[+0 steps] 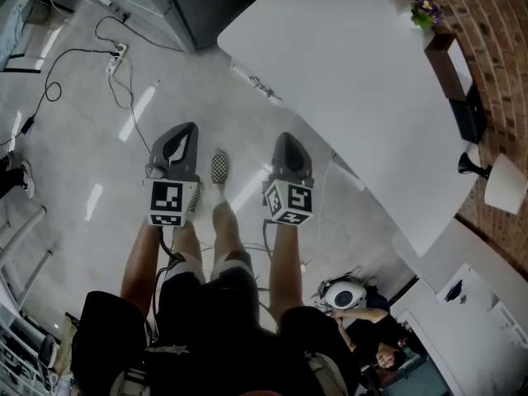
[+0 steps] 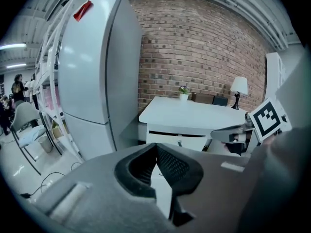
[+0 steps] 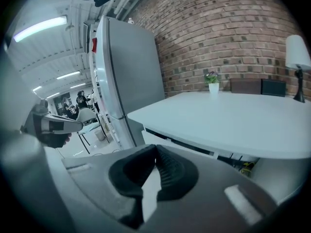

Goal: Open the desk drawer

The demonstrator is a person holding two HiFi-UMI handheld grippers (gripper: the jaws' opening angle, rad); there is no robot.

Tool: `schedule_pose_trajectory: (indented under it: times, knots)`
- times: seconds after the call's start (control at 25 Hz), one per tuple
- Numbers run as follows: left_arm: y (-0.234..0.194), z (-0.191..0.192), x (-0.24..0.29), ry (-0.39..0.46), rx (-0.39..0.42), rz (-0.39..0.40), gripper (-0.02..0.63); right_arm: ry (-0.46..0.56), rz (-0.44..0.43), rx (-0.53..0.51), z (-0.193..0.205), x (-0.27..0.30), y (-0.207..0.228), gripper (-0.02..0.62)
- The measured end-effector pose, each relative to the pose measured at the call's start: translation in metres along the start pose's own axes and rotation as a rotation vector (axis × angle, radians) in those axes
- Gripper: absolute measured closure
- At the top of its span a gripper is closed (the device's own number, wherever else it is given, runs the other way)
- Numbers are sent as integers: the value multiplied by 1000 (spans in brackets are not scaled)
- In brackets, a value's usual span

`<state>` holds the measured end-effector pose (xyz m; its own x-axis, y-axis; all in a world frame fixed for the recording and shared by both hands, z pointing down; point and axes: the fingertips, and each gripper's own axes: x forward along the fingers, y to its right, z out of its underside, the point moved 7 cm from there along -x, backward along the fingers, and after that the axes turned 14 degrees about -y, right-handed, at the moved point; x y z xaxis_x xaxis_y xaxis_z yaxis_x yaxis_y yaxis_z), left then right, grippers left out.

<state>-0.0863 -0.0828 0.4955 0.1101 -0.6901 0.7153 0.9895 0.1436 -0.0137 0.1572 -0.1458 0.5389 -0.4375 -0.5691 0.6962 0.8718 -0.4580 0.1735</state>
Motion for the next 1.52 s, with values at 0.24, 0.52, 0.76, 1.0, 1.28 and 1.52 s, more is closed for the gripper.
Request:
schedule_pose_trajectory:
  times: [0.24,0.52,0.76,1.0,1.28,1.52]
  knots:
    - [-3,25,41,-19,-21,-3,595,-35,-21,25,24,47,11,591]
    - [-9,56,82,-45,-27,8,595,-44,-37,106,45,102,26,591]
    - [-13,79,100,-70,-31,12,595,3,-180,440,63,140,36,591]
    - [-12,91,108,-98,-43,20,595,114,-403,781,67,175,43,430]
    - [-20,100,116,-108,-63,19,595,105,-387,1080,85,203,53,430]
    - [-25,104,119,-116,-70,12,595,112,-412,1140,86,218,53,437]
